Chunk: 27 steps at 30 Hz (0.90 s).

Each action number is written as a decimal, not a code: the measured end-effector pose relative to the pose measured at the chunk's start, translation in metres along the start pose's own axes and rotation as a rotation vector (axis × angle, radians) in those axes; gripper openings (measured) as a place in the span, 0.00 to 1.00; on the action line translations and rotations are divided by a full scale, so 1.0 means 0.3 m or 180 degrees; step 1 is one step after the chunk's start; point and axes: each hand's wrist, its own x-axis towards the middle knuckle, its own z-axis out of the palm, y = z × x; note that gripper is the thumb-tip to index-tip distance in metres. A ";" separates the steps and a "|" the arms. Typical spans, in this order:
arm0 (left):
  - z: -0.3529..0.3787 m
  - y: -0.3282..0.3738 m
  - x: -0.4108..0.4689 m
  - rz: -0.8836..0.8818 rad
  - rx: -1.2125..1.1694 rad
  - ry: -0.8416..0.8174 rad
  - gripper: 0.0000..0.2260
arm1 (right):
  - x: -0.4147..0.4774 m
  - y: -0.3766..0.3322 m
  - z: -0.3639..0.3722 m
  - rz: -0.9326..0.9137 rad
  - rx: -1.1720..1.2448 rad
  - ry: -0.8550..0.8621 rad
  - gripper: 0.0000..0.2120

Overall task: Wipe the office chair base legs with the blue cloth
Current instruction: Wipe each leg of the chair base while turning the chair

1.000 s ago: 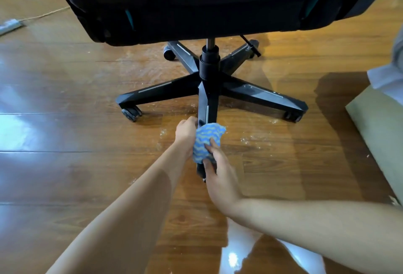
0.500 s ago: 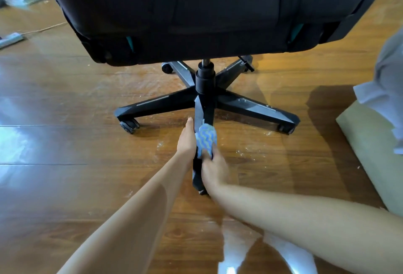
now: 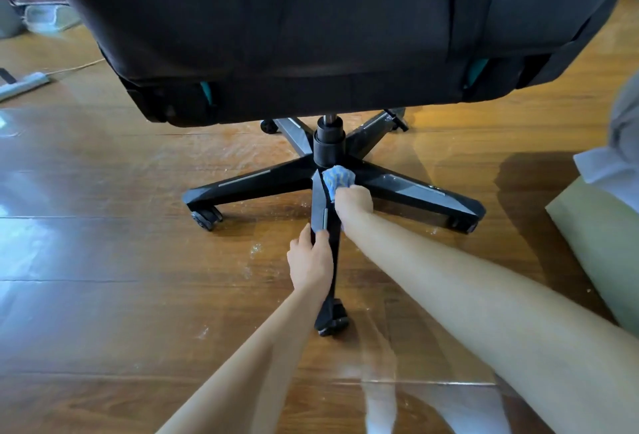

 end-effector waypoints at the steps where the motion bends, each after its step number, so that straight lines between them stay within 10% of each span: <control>1: 0.004 -0.001 -0.003 0.0103 0.0342 -0.0052 0.28 | 0.015 -0.009 -0.011 0.0023 -0.0017 -0.0008 0.16; 6: 0.048 0.035 0.003 0.0306 0.1718 0.0103 0.34 | 0.016 0.013 -0.086 -0.0379 -0.0366 0.0129 0.07; 27: -0.329 -0.043 0.161 0.0959 0.2161 -0.0559 0.28 | 0.029 -0.265 -0.160 -0.0879 -0.1242 0.0750 0.21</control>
